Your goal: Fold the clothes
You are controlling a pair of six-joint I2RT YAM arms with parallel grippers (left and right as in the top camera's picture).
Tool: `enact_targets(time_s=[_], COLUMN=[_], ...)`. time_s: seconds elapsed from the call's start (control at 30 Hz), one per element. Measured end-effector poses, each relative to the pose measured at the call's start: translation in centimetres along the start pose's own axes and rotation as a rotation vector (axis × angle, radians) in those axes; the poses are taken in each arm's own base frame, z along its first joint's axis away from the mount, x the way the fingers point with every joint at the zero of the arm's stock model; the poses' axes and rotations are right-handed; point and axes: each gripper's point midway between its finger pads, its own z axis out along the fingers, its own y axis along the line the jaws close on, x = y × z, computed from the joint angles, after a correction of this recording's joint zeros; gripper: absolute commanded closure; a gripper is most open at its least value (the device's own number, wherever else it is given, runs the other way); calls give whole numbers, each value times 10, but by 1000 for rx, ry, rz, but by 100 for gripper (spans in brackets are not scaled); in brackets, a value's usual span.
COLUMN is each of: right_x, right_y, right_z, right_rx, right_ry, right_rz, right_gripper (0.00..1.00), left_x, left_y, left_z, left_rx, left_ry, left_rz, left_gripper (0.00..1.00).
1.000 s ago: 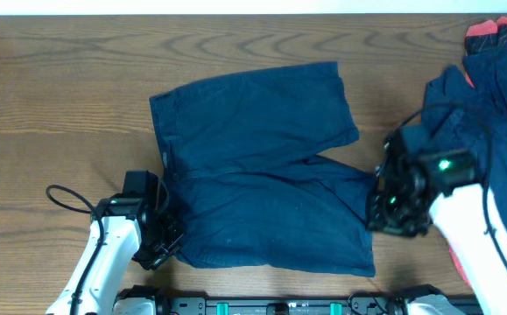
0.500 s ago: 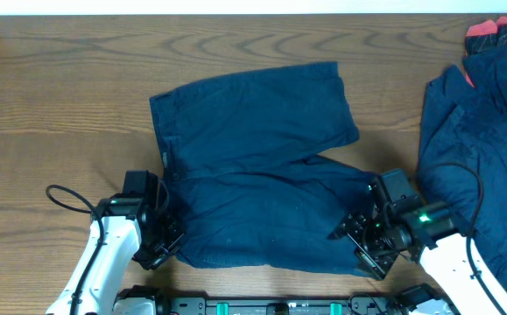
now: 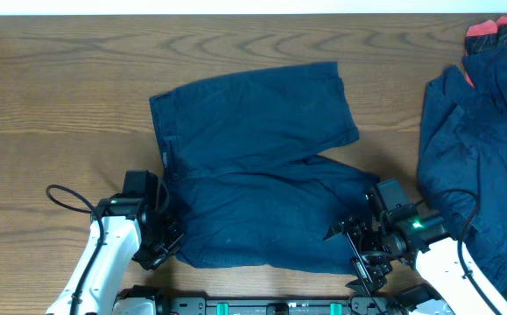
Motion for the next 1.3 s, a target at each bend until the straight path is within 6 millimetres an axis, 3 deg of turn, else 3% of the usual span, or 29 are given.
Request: enact_targets(time_s=[0.33, 0.97, 1.3], right_x=[1, 5, -7], right_y=[-32, -38, -35], right_z=[-2, 0, 0], right_rx=[125, 155, 138], right_ry=[-2, -33, -121], right_rz=[42, 23, 132], right_gripper=[1, 1, 2], left_x=[0, 1, 1], left_y=[0, 1, 1], left_z=[0, 0, 0], left_rx=[-1, -3, -3], left_ry=[1, 3, 4], left_rz=[1, 22, 22], left_gripper=[94, 94, 94])
